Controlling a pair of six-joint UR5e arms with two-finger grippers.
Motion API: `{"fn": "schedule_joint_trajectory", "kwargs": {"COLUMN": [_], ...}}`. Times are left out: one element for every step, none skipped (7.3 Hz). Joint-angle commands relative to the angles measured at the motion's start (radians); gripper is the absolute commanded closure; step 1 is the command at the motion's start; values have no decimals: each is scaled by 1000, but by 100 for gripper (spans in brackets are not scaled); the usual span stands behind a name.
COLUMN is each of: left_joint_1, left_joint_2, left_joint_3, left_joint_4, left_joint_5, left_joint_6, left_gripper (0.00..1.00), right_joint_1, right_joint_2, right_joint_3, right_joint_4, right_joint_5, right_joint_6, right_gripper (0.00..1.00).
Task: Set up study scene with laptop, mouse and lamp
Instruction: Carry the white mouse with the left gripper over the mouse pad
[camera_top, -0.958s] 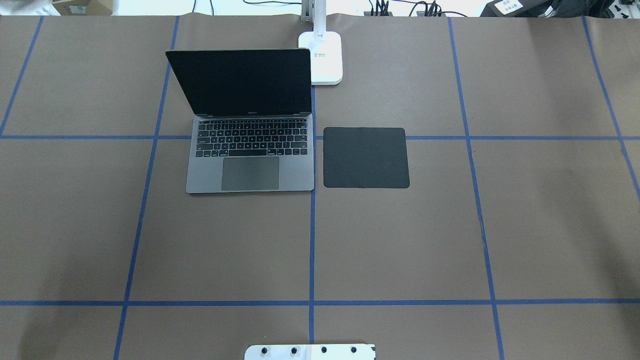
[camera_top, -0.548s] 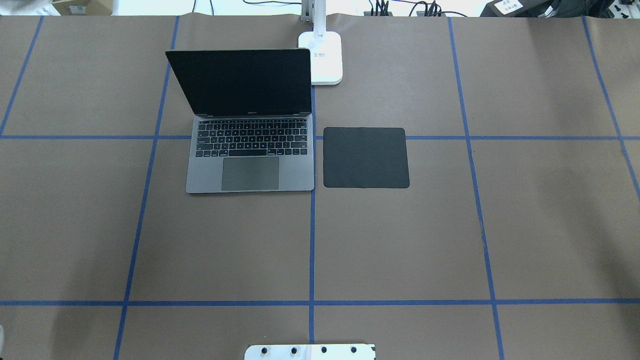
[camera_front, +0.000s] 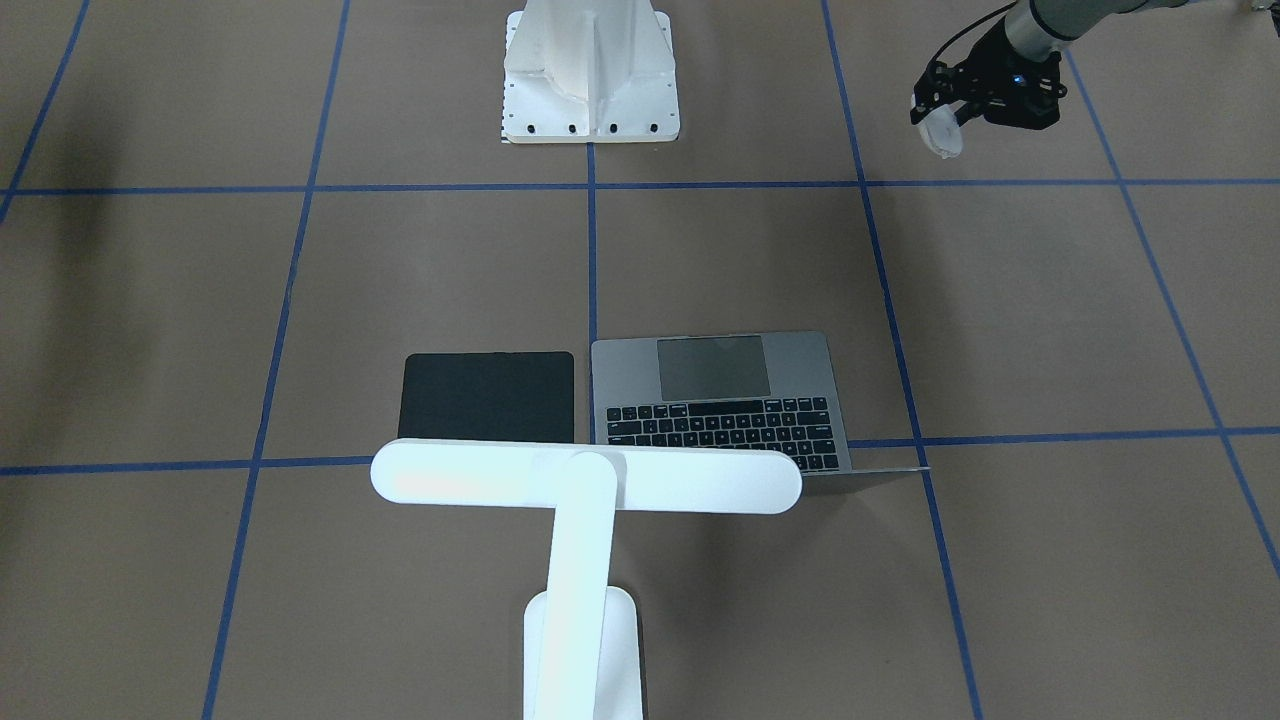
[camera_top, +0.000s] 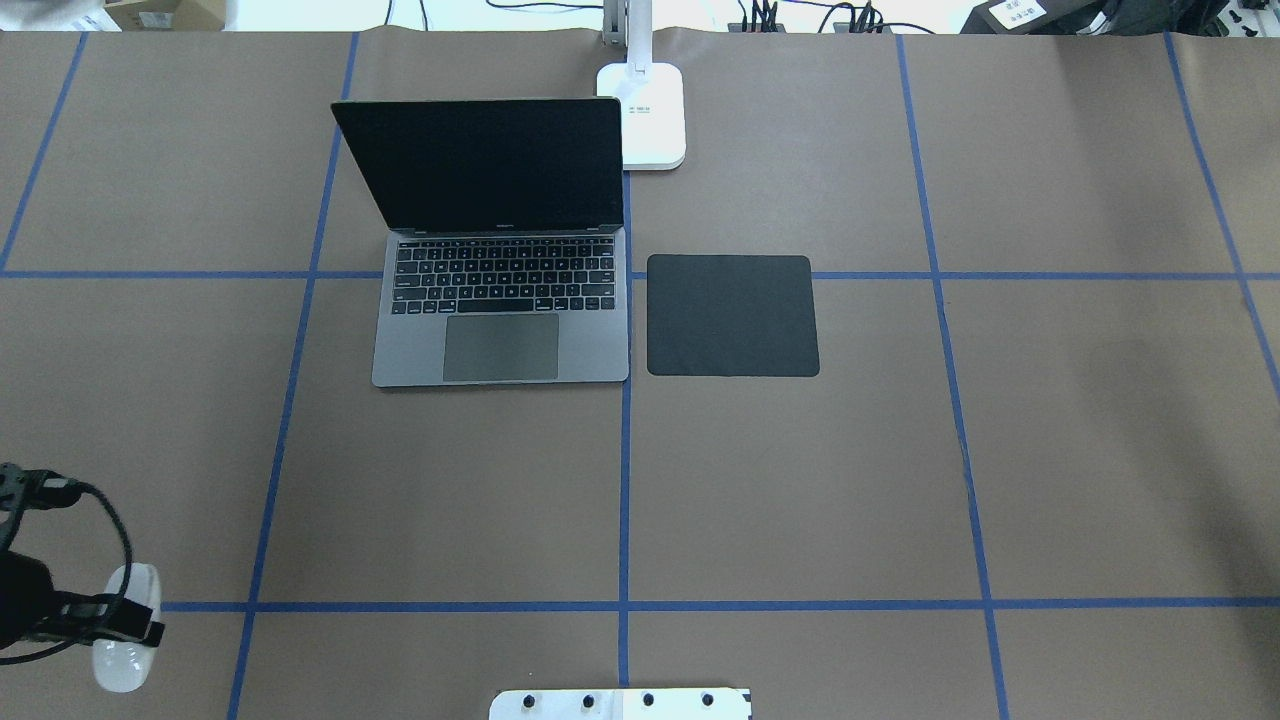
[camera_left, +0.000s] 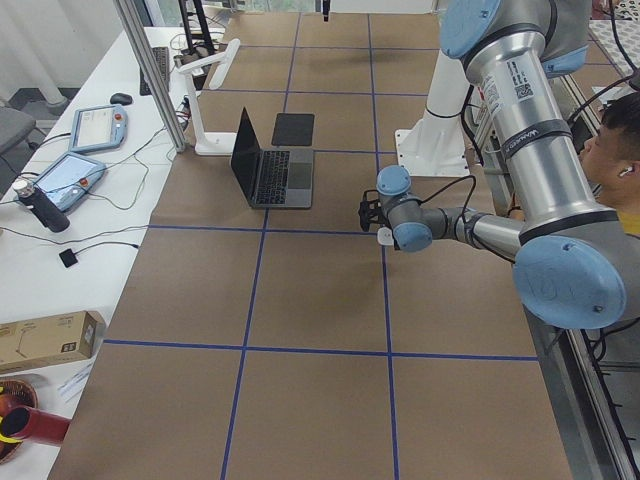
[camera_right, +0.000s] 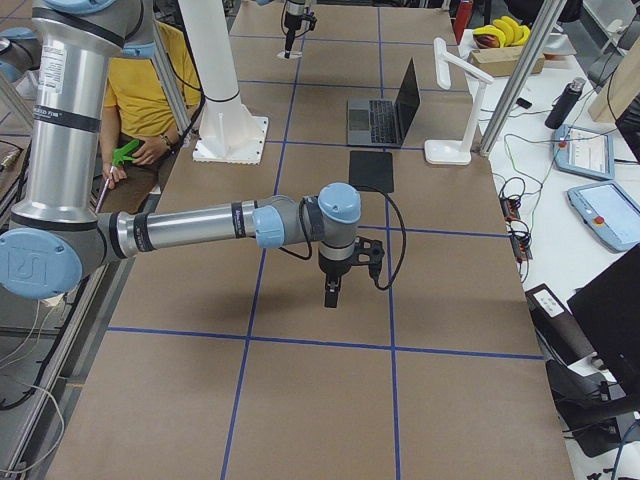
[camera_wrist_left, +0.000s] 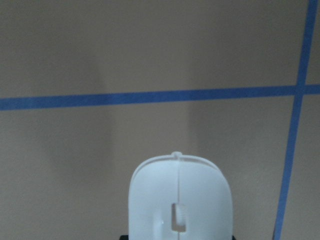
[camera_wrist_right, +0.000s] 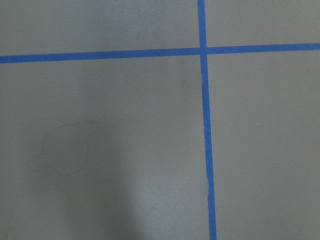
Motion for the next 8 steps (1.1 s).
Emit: {"fn": "schedule_joint_trajectory", "kwargs": {"left_joint_1": [-37,-56,-59,-62,-65,-65,-65,-65], "left_joint_2": [-267,-430,-603,-781,-930,-1041,-1148,-1289], "left_joint_3": [-34,-29,-11,41,108,206,324,492], "left_joint_4": [321,496,680,849,944,957,958,956], "left_joint_5": [0,2,11,17,35,53,73,95], "left_joint_6": [3,4,6,20,20,20,20,20], "left_gripper": [77,77,77,77,77,77,77,76], "right_joint_1": [2,3,11,24,67,108,139,143], "right_joint_2": [-3,-5,-6,-18,-31,-56,-70,-80], "right_joint_3": [0,0,0,-4,-16,-26,-38,-43], "right_joint_4": [0,0,0,-2,-6,-11,-15,-15], "right_joint_5": [-1,-3,-4,-7,-6,0,2,3], "right_joint_6": [0,-2,-9,-79,-183,-301,-364,-370], "right_gripper": [0,0,0,0,0,0,0,0]}}
